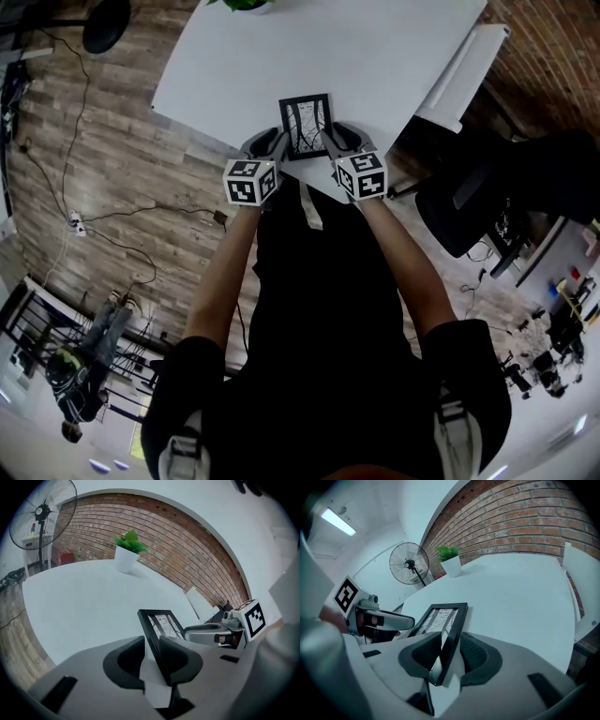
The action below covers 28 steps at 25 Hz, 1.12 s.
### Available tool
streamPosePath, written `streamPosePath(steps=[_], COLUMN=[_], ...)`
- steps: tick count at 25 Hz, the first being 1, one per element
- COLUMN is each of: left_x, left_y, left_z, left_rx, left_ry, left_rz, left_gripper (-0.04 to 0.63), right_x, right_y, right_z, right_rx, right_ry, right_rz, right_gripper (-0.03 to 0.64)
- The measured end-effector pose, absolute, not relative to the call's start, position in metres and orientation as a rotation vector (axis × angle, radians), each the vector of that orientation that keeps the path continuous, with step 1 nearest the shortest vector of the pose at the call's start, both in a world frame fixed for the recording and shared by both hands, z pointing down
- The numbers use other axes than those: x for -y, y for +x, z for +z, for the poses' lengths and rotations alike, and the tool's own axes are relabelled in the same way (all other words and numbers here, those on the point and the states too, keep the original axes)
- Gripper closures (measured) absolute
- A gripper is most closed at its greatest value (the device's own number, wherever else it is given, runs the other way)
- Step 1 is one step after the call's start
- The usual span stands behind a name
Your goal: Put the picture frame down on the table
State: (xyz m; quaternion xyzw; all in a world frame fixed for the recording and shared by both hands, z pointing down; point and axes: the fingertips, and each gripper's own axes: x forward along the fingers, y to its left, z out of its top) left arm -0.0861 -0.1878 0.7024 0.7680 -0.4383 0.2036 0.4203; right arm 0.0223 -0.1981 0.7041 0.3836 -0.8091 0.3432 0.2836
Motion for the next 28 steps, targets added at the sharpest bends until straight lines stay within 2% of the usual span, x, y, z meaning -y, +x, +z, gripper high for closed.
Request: streamPosePath(steps=[5,7,8,11,28], left_x=[0.189,0.19,0.189,0.186,0.155], left_y=[-0.088,-0.086,-0.084,-0.079,-0.066], left_z=[0.683,0.673,0.668,0.656,0.593], left_rx=[1.123,1.122,1.114,1.099,1.169], left_ry=[1.949,1.968,1.98,2.01,2.085], left_rz=[0.478,0.463,0.455,0.439,0.398], left_gripper=[0.488,0.499,0.525,0.56,0.565], right_x=[0.195,0.191,0.189,0.185,0.164], right_y=[0.02,0.016,0.014,0.012,0.033], right_z=[0.688,0.681,0.678,0.667,0.602], right_rx=[2.219,2.249,2.263,2.299,2.408], right_ry=[0.974,0.912,0.879,0.819,0.822], right_rz=[0.913,0.927,0.934,0.908,0.706], right_gripper=[0.516,0.588,0.62,0.621,0.621])
